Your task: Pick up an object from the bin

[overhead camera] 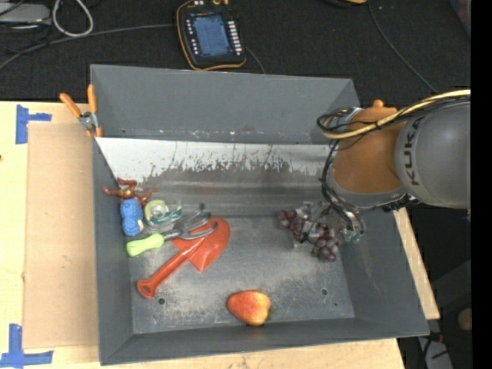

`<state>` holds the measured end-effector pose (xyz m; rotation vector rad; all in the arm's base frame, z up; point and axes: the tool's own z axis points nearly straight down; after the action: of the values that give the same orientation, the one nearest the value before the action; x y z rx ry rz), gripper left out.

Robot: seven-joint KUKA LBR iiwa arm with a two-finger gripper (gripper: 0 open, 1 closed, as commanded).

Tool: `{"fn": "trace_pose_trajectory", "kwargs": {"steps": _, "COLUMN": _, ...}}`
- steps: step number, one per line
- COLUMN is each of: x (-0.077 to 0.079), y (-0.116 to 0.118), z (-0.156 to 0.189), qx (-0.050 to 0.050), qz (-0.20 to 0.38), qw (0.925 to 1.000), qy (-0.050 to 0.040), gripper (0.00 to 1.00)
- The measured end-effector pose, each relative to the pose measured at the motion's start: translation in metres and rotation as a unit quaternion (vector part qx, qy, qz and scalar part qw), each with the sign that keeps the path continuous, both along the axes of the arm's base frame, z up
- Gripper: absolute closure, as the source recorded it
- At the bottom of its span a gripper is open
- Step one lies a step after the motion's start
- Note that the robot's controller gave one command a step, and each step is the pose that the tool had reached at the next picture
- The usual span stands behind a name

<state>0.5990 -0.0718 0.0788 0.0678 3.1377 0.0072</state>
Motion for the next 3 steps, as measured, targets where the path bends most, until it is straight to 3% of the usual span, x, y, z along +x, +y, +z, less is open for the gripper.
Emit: {"fn": "trace_pose_trajectory", "kwargs": {"steps": 3, "x": 0.0, "y": 0.0, "z": 0.021, "qx": 0.0, "qz": 0.0, "qw": 1.0, "qy": -0.0005, "gripper": 1.0}}
